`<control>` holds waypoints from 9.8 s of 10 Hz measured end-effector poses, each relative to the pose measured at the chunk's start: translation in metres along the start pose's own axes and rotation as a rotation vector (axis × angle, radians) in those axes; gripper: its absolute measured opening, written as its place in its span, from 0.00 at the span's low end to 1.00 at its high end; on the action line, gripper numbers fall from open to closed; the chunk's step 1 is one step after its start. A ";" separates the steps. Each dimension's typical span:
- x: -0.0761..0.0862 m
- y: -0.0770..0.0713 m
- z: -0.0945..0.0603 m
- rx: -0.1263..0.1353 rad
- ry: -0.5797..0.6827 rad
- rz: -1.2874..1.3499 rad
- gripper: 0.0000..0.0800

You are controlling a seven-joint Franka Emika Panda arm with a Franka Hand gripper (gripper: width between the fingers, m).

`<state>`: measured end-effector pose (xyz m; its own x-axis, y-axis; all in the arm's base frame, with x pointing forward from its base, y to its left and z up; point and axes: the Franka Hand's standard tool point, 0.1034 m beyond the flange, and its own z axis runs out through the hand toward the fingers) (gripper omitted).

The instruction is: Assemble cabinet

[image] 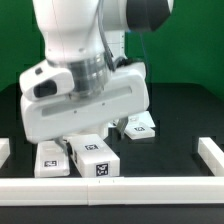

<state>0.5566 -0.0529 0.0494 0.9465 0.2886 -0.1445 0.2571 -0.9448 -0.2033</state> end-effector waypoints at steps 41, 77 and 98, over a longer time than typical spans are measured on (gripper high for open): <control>-0.088 -0.035 0.052 0.290 -0.852 0.698 1.00; -0.048 -0.156 0.003 -0.205 -0.780 0.343 0.04; 0.045 -0.171 0.010 -0.140 0.373 0.367 0.04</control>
Offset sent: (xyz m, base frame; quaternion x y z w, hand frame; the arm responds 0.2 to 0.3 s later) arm 0.0000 0.0000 0.0000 0.0000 0.0000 0.0000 1.0000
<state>0.5538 0.1231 0.0683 0.9775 -0.1149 0.1769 -0.1041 -0.9922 -0.0691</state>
